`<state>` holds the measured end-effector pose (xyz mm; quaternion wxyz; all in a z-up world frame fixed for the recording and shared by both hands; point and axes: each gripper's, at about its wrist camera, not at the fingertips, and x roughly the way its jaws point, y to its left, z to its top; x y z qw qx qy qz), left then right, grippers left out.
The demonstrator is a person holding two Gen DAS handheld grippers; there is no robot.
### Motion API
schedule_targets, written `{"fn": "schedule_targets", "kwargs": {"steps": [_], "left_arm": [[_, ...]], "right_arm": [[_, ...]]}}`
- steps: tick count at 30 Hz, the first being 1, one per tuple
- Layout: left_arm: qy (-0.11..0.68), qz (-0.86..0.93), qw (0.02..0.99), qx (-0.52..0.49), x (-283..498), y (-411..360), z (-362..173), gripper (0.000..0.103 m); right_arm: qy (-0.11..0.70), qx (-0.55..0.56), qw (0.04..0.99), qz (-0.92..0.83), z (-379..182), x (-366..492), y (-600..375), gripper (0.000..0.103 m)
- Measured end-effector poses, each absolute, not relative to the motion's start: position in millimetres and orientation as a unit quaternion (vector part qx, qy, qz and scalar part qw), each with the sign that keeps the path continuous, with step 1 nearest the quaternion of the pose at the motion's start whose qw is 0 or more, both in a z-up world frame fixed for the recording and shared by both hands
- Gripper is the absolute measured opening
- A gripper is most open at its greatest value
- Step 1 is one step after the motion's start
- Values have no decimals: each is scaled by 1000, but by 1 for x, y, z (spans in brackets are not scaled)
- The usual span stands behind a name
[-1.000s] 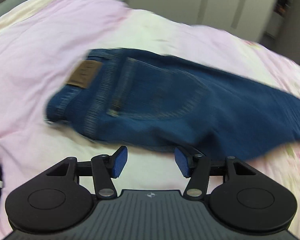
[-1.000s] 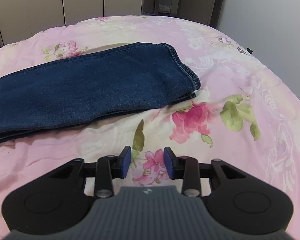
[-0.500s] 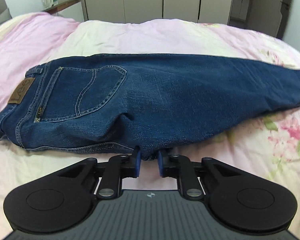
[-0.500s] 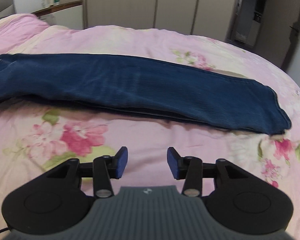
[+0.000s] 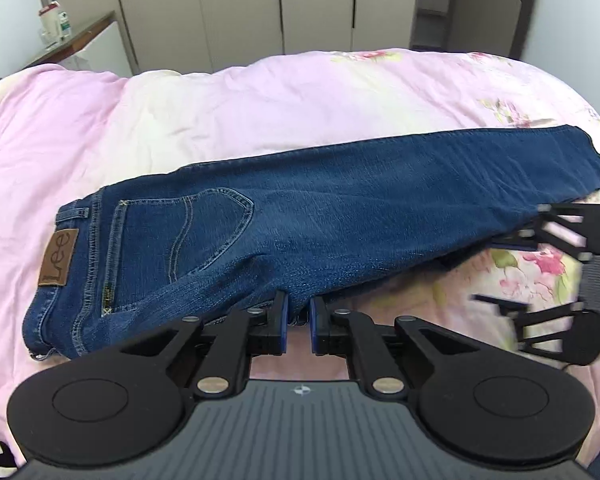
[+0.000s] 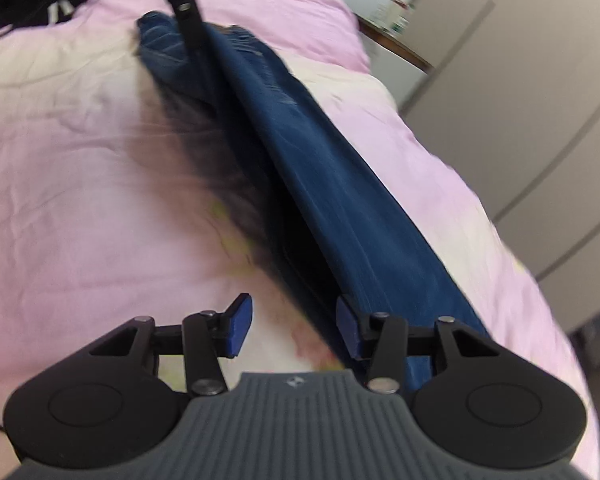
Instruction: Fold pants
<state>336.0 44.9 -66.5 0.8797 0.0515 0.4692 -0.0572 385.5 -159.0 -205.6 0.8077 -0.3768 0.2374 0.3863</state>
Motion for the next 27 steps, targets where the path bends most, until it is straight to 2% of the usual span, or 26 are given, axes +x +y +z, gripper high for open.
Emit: {"fn": "schedule_targets", "kwargs": {"steps": [7, 8, 9, 10, 13, 17, 19, 20, 22, 24, 25, 27], "left_arm": [[492, -87, 863, 78, 333, 48, -72, 10], [496, -91, 860, 80, 333, 48, -76, 10], [501, -93, 857, 77, 333, 50, -82, 10], [508, -95, 853, 71, 333, 51, -89, 10], [529, -98, 842, 47, 328, 56, -118, 10], [538, -96, 837, -19, 320, 69, -148, 10], [567, -103, 814, -67, 320, 79, -157, 0], [579, -110, 804, -84, 318, 84, -161, 1], [572, -101, 809, -87, 309, 95, -159, 3], [558, -83, 819, -104, 300, 115, -151, 10], [548, -73, 824, -123, 295, 130, -146, 11], [522, -47, 837, -154, 288, 160, -135, 26]], "right_arm": [[191, -445, 779, 400, -222, 399, -107, 40], [189, -450, 775, 402, -224, 400, -101, 33], [191, -455, 770, 404, -226, 401, -97, 14], [199, -462, 764, 404, -230, 405, -93, 0], [233, -465, 750, 408, -242, 406, -87, 0], [235, -465, 757, 395, -250, 397, -92, 0], [246, -455, 762, 390, -247, 397, -91, 0], [257, -448, 762, 391, -246, 397, -88, 2], [260, -439, 766, 390, -242, 391, -92, 9], [256, -438, 768, 391, -238, 381, -95, 23], [251, -436, 768, 395, -234, 375, -98, 26], [240, -439, 769, 399, -229, 365, -99, 31]]}}
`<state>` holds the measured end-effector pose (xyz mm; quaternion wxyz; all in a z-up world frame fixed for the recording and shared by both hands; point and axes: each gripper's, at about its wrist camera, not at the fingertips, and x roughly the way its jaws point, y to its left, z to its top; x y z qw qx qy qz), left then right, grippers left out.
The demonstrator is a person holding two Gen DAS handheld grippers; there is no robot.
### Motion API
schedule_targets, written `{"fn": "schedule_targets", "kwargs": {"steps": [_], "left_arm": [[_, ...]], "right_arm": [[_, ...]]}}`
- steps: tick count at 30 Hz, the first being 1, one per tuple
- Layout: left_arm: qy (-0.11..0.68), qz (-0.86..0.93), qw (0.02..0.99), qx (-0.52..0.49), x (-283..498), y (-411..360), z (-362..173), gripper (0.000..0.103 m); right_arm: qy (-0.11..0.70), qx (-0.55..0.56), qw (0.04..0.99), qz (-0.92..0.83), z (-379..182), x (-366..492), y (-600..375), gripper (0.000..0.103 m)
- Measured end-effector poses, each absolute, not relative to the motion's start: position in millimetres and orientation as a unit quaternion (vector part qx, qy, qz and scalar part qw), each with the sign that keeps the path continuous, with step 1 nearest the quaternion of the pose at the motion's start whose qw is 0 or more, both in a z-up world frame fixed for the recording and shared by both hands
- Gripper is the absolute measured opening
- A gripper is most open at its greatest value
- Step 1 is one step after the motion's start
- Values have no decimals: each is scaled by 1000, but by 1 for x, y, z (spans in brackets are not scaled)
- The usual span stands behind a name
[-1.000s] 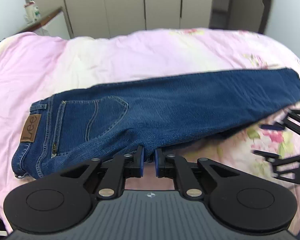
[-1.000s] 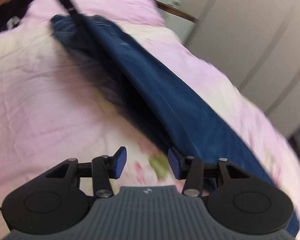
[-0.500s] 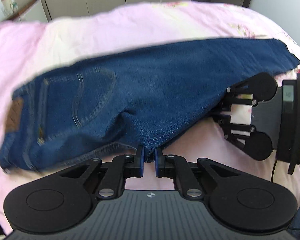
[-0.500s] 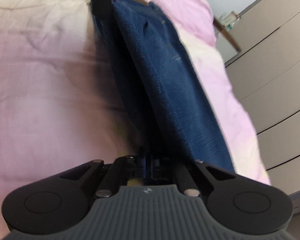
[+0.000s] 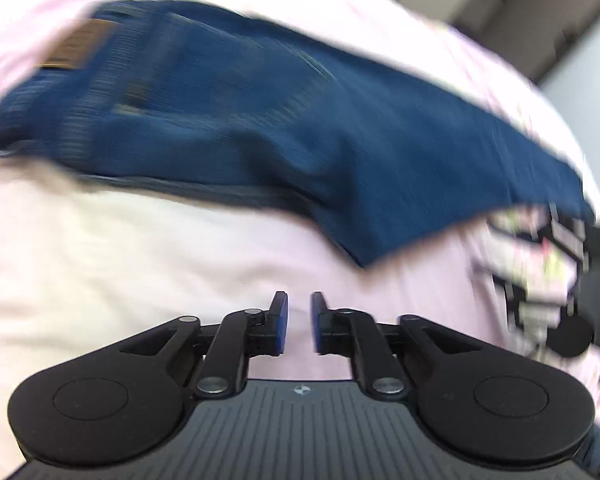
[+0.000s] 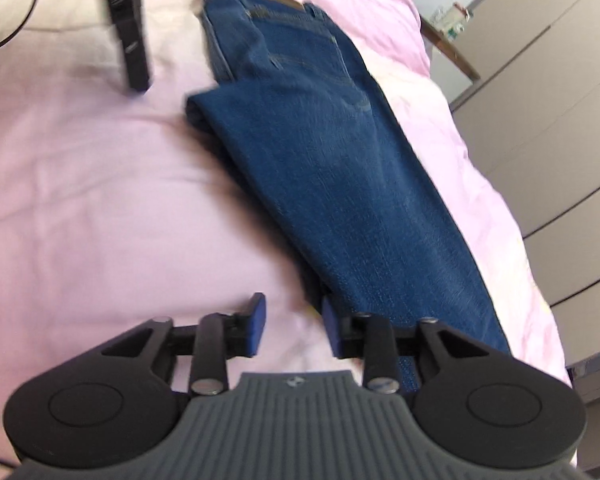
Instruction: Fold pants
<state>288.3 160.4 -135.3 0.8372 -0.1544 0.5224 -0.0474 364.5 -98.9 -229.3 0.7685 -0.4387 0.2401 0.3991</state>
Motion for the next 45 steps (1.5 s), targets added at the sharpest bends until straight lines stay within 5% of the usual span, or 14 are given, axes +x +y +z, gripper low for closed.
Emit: {"fn": "schedule_targets", "kwargs": {"steps": [6, 18, 22, 24, 28, 38, 45], "left_arm": [[446, 73, 858, -246, 277, 261, -113, 56], [376, 155, 783, -471, 314, 364, -178, 62], [388, 140, 790, -454, 329, 368, -192, 42], [391, 138, 807, -421, 334, 362, -185, 27], [387, 144, 834, -364, 333, 354, -157, 21], [408, 151, 861, -264, 308, 345, -99, 19], [441, 175, 843, -255, 300, 346, -144, 19]], "right_arm": [[206, -447, 765, 414, -220, 345, -80, 48], [141, -539, 725, 405, -244, 320, 15, 47], [131, -571, 715, 381, -260, 324, 32, 43], [145, -571, 717, 373, -261, 330, 35, 19], [176, -537, 736, 374, -247, 343, 36, 1], [244, -409, 758, 445, -160, 347, 6, 0], [271, -409, 742, 458, -190, 325, 19, 0]]}}
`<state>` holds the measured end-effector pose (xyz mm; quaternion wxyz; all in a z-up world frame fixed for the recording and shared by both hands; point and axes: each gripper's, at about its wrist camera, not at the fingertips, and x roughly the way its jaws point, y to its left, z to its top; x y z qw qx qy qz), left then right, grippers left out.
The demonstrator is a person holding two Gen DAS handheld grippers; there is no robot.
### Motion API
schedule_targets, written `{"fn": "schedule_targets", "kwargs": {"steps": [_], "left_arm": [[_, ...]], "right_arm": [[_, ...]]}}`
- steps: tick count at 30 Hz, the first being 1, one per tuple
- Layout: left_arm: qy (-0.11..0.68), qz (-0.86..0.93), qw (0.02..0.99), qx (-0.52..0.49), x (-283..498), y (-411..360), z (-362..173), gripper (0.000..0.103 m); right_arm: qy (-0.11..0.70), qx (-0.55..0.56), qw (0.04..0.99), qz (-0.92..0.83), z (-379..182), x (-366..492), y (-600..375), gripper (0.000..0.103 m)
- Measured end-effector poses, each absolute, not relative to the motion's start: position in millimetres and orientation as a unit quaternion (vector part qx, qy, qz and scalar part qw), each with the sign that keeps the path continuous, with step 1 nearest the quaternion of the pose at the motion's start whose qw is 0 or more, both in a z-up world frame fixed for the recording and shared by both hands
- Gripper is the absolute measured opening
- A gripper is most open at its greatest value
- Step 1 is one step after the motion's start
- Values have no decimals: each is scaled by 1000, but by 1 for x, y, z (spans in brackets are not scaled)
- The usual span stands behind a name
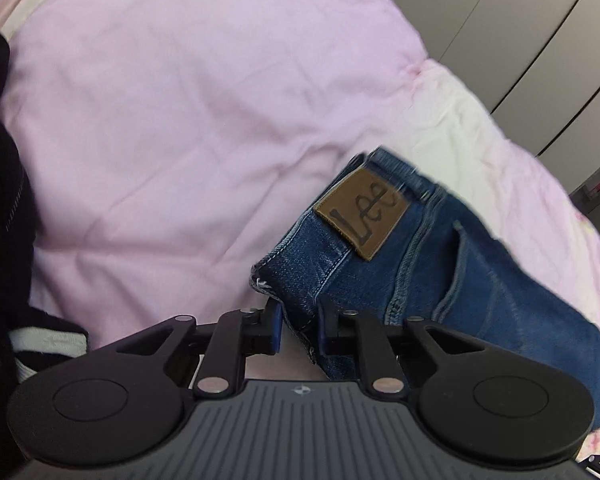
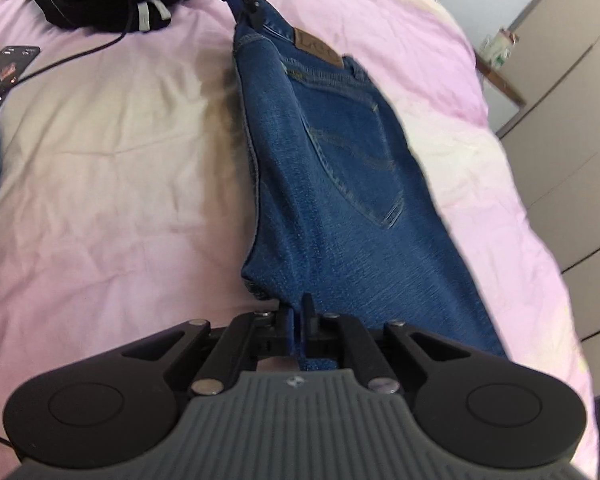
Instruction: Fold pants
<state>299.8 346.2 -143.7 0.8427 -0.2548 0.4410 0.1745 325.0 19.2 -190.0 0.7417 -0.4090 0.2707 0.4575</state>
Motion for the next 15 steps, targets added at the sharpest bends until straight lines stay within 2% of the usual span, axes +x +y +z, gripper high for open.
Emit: {"fn": "schedule_targets", "kwargs": {"steps": [4, 7, 9, 10, 15], "left_arm": [[452, 180, 835, -257, 308, 347, -156, 21], [469, 182, 832, -234, 311, 345, -149, 35], [475, 188, 837, -198, 309, 339, -136, 46], [474, 189, 841, -180, 306, 333, -129, 48], [453, 163, 872, -86, 296, 280, -91, 48]], "right_arm": [[289, -397, 749, 445, -215, 326, 22, 0], [299, -379, 756, 443, -216, 327, 22, 11], [309, -364, 759, 441, -211, 328, 17, 36], [312, -356, 764, 439, -207, 329, 12, 40], [362, -254, 809, 388, -185, 341, -45, 44]]}}
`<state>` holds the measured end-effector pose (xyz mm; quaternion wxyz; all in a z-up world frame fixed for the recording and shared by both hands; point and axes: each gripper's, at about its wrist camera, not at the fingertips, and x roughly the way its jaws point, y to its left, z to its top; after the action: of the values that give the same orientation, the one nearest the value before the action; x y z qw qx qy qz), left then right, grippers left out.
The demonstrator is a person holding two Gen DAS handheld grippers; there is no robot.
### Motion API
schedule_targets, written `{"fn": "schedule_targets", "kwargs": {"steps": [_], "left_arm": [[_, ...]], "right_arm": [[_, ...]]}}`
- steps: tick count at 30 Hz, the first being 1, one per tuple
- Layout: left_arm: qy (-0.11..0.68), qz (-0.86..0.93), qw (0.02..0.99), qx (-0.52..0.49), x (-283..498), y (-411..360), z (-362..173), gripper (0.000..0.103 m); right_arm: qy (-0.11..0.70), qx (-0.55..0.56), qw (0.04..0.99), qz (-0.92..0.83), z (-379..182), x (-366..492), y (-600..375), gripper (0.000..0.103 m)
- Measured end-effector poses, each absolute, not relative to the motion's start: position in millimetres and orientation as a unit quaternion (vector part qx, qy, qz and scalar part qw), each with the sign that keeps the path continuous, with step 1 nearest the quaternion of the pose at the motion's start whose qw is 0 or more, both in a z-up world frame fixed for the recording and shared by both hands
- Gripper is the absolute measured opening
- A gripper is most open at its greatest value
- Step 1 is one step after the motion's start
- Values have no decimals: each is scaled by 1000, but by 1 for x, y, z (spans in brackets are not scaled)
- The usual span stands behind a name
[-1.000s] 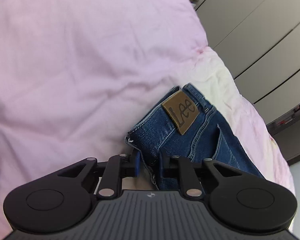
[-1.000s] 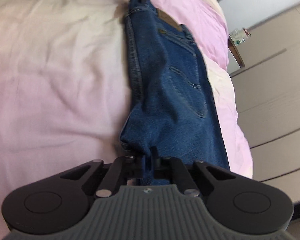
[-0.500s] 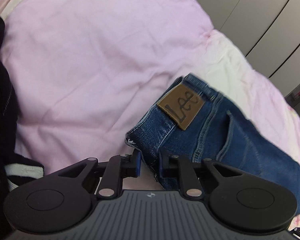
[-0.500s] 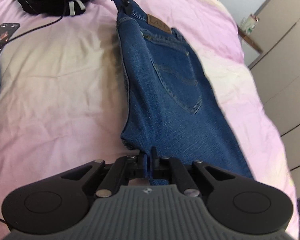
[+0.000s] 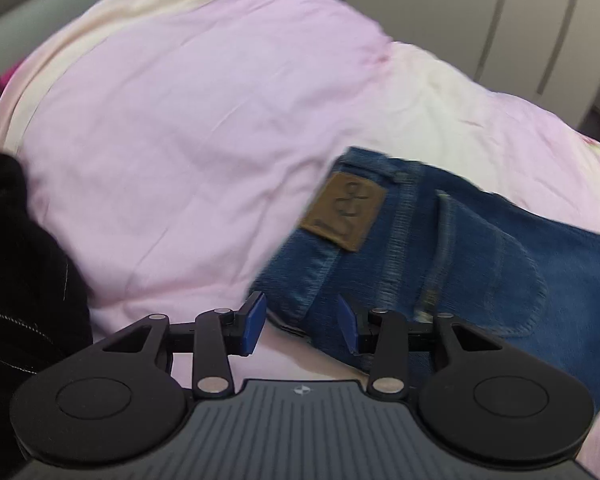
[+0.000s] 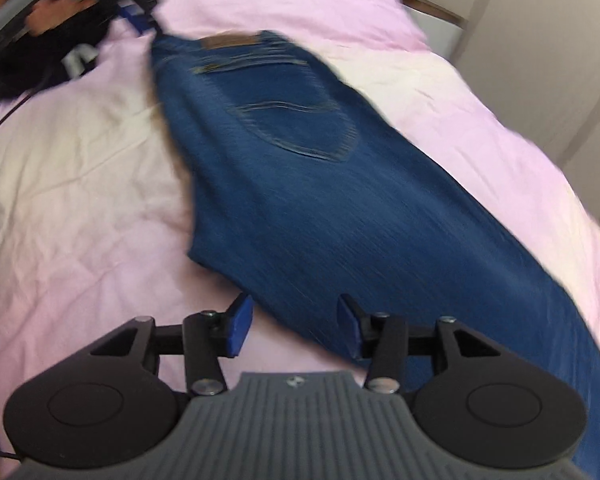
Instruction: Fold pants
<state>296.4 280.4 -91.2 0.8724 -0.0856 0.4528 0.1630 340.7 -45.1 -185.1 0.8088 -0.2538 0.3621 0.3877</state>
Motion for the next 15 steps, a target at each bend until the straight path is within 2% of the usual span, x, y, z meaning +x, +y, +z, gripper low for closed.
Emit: {"fn": "schedule_targets", "kwargs": {"steps": [5, 15], "left_arm": [[448, 86, 889, -49, 301, 214, -74, 48], [466, -5, 885, 1, 349, 97, -91, 45]], "right_arm": [[421, -109, 857, 275, -171, 359, -151, 45], [442, 137, 885, 45, -177, 387, -410, 44]]}}
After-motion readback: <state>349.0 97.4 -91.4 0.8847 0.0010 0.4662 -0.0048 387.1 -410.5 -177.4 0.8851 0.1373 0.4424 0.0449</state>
